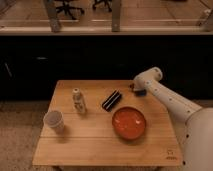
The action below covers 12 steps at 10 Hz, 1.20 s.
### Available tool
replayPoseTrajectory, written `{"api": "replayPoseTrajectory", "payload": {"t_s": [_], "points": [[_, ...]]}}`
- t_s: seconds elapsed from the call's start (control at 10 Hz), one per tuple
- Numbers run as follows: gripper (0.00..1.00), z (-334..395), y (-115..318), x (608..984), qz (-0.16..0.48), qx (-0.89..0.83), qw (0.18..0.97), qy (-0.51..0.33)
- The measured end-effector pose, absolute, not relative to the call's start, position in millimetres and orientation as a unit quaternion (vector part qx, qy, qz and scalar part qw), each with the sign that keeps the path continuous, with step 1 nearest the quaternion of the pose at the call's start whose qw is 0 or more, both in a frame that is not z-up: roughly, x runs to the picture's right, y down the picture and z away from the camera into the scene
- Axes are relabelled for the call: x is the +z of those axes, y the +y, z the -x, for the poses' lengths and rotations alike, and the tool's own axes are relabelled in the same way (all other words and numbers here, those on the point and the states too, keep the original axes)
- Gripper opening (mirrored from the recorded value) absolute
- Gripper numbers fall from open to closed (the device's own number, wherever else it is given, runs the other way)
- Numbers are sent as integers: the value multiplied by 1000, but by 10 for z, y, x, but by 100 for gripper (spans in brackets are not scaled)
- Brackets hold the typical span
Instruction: Place the pepper on the white sponge
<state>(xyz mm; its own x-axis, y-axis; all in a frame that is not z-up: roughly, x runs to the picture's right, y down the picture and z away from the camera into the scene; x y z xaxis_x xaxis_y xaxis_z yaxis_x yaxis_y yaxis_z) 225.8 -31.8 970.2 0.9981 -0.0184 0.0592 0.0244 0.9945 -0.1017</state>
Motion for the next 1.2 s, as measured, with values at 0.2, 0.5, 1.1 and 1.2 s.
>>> {"api": "replayPoseTrajectory", "payload": {"t_s": [0.2,0.5,1.1,1.2], "points": [[0,-2246,-305,9693,57,-5,998,-22],[0,-2259,-277,9670,64,6,998,-8],[23,-2290,-248,9648,58,20,998,-12],[34,-2278,-251,9651,54,16,998,-16]]}}
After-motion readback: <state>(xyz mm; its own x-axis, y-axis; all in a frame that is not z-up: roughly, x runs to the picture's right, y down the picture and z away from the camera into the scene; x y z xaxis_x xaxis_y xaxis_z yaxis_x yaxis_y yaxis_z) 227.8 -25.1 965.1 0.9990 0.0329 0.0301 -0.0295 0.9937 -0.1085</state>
